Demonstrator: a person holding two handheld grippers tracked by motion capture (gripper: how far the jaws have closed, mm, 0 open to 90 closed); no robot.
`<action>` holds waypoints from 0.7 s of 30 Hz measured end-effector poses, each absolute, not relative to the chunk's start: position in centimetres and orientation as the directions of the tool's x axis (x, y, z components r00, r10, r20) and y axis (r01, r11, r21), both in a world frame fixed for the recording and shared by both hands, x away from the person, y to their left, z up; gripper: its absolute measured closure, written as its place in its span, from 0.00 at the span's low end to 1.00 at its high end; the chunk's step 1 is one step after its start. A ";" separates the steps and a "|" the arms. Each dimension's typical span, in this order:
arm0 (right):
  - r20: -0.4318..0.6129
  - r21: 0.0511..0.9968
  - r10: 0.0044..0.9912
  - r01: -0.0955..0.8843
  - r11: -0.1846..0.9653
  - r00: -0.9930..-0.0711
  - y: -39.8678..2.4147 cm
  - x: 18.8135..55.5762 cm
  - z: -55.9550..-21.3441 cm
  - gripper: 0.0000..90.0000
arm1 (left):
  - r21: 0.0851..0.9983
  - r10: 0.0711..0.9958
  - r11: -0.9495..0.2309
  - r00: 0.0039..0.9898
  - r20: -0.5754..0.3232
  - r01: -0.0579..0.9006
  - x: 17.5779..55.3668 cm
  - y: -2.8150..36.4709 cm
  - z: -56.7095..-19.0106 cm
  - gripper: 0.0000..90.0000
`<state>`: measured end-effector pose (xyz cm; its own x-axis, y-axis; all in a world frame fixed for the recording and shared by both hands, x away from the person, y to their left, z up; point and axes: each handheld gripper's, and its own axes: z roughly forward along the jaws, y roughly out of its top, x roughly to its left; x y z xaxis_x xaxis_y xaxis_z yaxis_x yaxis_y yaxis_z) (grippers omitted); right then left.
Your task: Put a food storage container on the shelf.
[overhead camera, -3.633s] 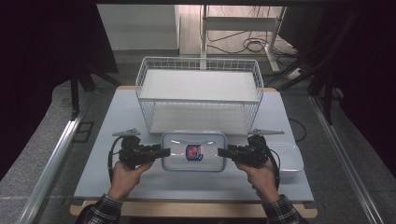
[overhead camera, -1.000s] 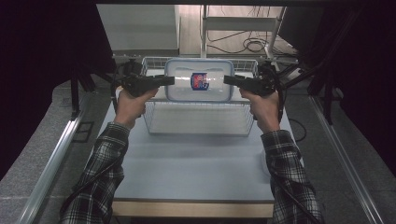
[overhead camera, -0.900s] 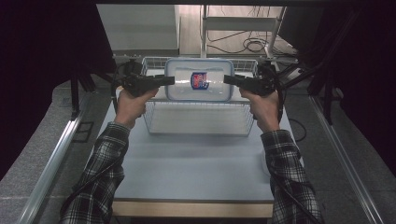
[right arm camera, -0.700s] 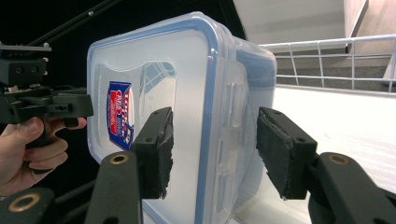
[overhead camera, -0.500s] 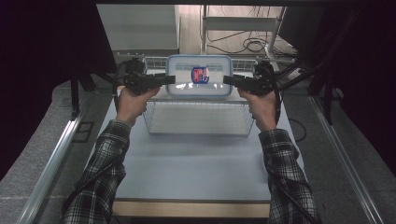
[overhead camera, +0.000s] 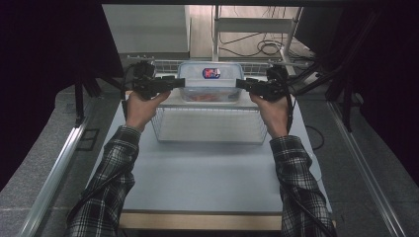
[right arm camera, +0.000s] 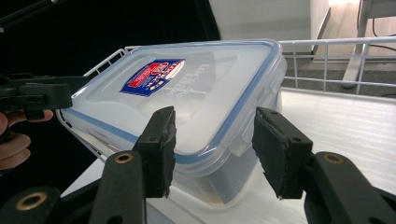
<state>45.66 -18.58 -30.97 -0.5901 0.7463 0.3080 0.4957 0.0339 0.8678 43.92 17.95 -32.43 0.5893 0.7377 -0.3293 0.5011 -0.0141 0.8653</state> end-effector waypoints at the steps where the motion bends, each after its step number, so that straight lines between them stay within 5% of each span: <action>1: 0.308 0.868 0.746 0.496 0.034 -0.590 -18.6 45.7 -31.0 0.54 | 0.865 0.738 -0.014 0.589 -0.329 0.501 43.9 17.9 -32.4 0.47; 21: 0.259 0.881 0.712 0.462 0.104 -0.653 -19.4 43.1 -31.9 0.28 | 0.876 0.718 -0.078 0.637 -0.281 0.475 40.0 19.2 -34.6 0.18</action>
